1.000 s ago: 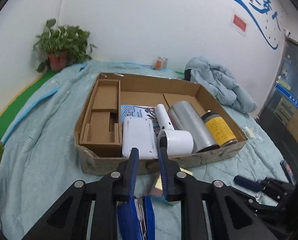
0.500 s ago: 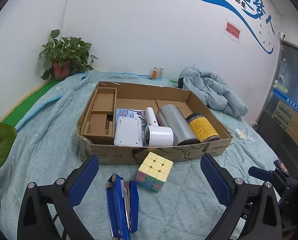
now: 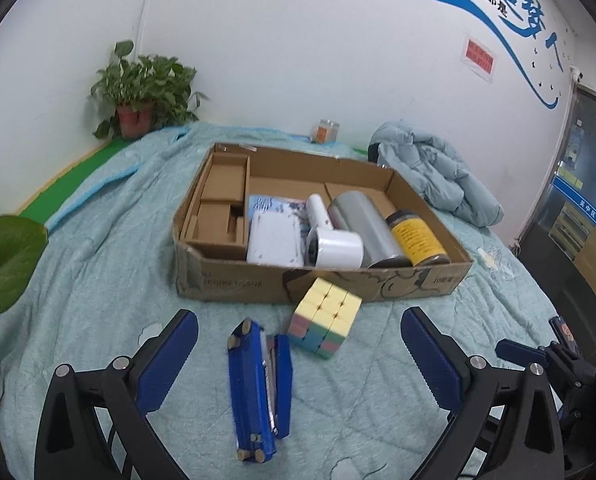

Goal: Organize rigid objects
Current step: 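Move both grippers toward the blue stapler on the quilt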

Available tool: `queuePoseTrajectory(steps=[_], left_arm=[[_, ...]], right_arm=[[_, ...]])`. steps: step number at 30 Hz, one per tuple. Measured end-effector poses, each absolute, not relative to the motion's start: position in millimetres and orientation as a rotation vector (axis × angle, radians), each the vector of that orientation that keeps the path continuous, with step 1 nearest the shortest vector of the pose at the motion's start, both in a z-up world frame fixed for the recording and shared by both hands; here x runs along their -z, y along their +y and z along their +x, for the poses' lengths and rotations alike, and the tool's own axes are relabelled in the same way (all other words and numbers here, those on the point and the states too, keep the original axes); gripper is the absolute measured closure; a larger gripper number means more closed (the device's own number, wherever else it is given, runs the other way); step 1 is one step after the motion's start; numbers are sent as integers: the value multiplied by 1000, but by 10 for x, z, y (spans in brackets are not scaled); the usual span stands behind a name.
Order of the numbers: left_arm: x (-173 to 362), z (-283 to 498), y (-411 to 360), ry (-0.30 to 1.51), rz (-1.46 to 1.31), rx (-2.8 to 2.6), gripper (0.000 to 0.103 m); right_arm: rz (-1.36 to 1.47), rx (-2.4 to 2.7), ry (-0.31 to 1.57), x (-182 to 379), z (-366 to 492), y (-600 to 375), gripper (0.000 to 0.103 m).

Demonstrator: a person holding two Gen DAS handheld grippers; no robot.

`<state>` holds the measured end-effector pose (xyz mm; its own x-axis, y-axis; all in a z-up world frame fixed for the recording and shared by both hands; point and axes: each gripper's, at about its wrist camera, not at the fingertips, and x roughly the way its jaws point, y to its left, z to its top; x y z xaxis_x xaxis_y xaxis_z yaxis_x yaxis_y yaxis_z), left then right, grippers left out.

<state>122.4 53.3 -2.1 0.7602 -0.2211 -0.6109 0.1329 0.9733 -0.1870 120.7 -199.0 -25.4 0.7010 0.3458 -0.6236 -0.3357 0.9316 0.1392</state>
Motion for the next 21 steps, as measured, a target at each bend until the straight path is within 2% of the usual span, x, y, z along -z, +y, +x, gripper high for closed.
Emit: queuePoseTrajectory(steps=[10,13,14,15,17,20,21], left_arm=[[901,1697,782,956,-164,233,1],[1110,1796,757,1037,-181,255,15],[1173,1818,754,1065,-201,275,26],[1212,1838,755,1086,-213,288,32],[1239,1835,755,1094,-204,283,34],[1249,1814,808,1099,-229,269,46],[1254,1814,837,1105,-255,274,46]], right_arm=[[128,-532,911,719,1375,-1715,0],[118,-580,954,814,1407,-1595,1],[114,-595,975,865,1421,-1552,1],[118,-608,998,917,1433,-1518,1],[136,-628,1024,978,1438,-1479,1],[146,-640,1036,1038,1434,-1436,1],[151,-645,1040,1058,1439,-1430,1]])
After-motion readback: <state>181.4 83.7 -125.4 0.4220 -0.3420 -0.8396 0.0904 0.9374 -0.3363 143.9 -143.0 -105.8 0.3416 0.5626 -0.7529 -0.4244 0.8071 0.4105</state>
